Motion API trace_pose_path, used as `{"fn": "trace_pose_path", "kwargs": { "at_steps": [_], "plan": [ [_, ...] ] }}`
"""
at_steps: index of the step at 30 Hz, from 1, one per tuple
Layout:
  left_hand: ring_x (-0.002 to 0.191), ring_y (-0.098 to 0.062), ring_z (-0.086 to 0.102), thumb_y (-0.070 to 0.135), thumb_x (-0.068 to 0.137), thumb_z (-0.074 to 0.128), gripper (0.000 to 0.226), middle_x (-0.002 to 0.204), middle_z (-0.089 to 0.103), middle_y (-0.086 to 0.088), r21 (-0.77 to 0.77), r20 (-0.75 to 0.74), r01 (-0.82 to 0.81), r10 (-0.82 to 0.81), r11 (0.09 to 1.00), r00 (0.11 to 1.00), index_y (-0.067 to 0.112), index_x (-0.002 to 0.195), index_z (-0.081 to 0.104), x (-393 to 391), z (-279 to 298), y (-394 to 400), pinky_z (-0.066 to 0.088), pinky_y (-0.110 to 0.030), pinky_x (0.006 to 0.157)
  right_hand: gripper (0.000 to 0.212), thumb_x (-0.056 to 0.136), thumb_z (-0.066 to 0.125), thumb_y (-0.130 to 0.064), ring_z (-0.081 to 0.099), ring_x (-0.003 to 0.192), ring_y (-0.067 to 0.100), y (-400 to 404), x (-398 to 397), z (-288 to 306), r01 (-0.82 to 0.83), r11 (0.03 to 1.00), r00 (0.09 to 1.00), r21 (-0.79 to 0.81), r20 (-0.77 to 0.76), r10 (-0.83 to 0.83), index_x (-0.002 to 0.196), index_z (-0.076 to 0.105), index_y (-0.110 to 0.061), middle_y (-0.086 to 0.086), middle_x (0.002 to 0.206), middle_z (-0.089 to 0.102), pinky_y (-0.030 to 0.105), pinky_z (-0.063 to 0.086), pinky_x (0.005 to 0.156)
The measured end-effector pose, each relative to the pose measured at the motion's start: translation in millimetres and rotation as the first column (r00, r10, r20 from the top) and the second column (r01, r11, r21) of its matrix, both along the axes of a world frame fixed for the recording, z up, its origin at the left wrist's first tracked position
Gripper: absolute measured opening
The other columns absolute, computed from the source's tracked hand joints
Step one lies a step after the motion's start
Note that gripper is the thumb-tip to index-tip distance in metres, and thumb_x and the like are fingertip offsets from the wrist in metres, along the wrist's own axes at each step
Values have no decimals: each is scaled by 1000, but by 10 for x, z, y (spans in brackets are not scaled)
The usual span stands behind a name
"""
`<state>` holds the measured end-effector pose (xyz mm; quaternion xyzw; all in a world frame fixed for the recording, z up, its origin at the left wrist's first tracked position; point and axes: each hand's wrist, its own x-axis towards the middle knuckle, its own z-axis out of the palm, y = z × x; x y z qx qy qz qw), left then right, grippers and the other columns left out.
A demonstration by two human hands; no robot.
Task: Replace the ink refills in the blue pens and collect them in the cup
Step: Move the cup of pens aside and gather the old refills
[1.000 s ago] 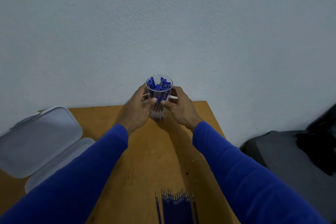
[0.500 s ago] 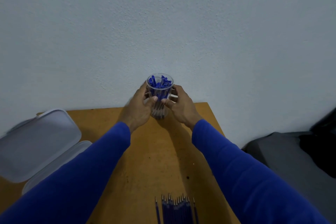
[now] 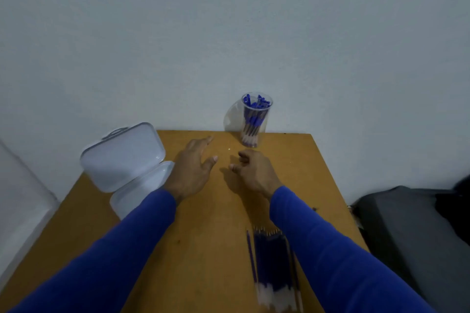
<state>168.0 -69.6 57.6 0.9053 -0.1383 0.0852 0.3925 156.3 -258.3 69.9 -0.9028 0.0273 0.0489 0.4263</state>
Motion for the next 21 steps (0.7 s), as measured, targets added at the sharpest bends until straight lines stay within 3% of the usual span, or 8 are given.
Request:
{"fn": "trace_pose_path", "kwargs": {
  "at_steps": [3, 7, 13, 15, 17, 19, 21],
  "plan": [
    [131, -18, 49, 27, 101, 59, 48, 146, 50, -2, 27, 10, -45, 45, 999, 999, 21, 147, 49, -309, -9, 360, 39, -31, 108, 62, 97, 69, -35, 54, 131, 21, 348, -206, -13, -108, 993, 994, -49, 13, 109, 150, 47, -11, 8, 147, 55, 34, 44, 110],
    [124, -24, 51, 25, 98, 65, 38, 132, 59, -5, 116, 84, -155, 146, 981, 986, 16, 134, 62, -693, -99, 847, 42, -40, 108, 60, 99, 66, -34, 54, 131, 22, 769, -371, -5, -223, 969, 974, -103, 15, 226, 151, 46, -14, 7, 149, 54, 33, 44, 108],
    [108, -25, 51, 34, 90, 71, 41, 114, 60, -7, 96, 268, -349, 314, 932, 911, 8, 122, 68, -1248, -317, 1316, 51, -46, 92, 55, 100, 61, -34, 50, 135, 24, 1177, -422, -16, -244, 955, 967, -168, 26, 252, 151, 48, -15, 3, 151, 52, 35, 39, 113],
    [112, -27, 49, 38, 85, 79, 59, 119, 56, -9, 57, 167, -436, 422, 898, 891, 7, 131, 62, -1345, -406, 1375, 48, -40, 94, 50, 101, 60, -31, 53, 130, 25, 1228, -433, -46, -228, 959, 971, -170, 34, 237, 148, 51, -16, 3, 145, 57, 36, 43, 110],
    [115, -22, 47, 54, 79, 78, 68, 120, 55, -3, 52, 17, -473, 472, 880, 881, 17, 132, 57, -1379, -508, 1426, 43, -32, 94, 39, 102, 58, -23, 59, 116, 19, 1255, -465, -81, -225, 963, 971, -146, 47, 234, 140, 59, -16, 2, 132, 65, 30, 48, 98],
    [110, -20, 51, 61, 76, 76, 63, 113, 58, 1, 53, -48, -458, 460, 887, 886, 21, 122, 58, -1375, -579, 1465, 48, -32, 89, 31, 102, 56, -14, 60, 104, 15, 1260, -502, -111, -221, 969, 973, -115, 43, 227, 131, 66, -15, 1, 120, 69, 23, 47, 86],
    [104, -20, 56, 48, 79, 79, 52, 108, 61, 0, -8, -72, -433, 431, 902, 899, 18, 118, 62, -1344, -590, 1470, 50, -31, 83, 27, 100, 54, -7, 64, 98, 18, 1244, -522, -142, -194, 976, 979, -94, 36, 198, 119, 71, -14, 2, 111, 72, 17, 47, 72]
  ]
}}
